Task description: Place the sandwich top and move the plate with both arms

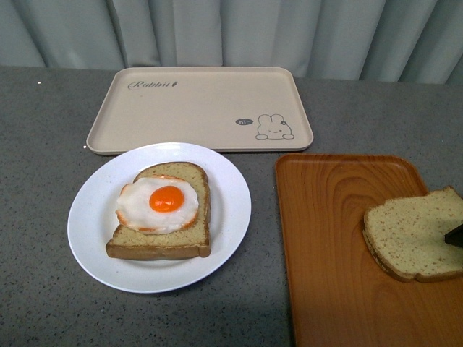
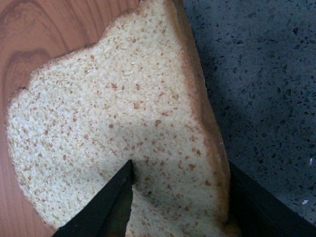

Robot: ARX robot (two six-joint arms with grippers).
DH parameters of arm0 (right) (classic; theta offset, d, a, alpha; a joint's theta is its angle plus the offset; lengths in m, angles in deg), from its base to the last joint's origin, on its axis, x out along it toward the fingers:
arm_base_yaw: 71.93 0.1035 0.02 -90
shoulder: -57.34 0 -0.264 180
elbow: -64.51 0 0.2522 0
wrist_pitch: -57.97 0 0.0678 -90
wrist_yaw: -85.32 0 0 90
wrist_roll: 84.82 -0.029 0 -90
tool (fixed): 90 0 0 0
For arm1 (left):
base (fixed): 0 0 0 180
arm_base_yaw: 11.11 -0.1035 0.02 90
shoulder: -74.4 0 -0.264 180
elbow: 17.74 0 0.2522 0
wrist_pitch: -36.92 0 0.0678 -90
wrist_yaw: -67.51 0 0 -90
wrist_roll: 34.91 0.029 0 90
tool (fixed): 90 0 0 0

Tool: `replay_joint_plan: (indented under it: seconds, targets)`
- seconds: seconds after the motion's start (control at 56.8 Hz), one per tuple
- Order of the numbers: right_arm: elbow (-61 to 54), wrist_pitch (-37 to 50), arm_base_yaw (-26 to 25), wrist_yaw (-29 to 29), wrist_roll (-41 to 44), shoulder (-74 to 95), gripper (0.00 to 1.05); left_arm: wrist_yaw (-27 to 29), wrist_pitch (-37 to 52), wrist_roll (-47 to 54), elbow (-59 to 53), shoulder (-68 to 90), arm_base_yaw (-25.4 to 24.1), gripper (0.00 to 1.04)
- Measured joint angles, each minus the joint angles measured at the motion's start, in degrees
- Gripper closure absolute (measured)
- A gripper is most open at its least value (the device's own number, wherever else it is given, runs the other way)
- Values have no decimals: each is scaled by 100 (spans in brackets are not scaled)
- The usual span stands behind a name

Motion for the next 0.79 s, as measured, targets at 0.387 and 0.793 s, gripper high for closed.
replay_joint_plan:
  seconds: [0.387, 0.793]
  targets:
    - [-4, -85, 81, 269, -33, -232, 101, 0, 0, 0, 0, 0, 0, 6]
    - [120, -149, 793, 1947, -1274, -1545, 101, 0, 0, 0, 0, 0, 0, 6]
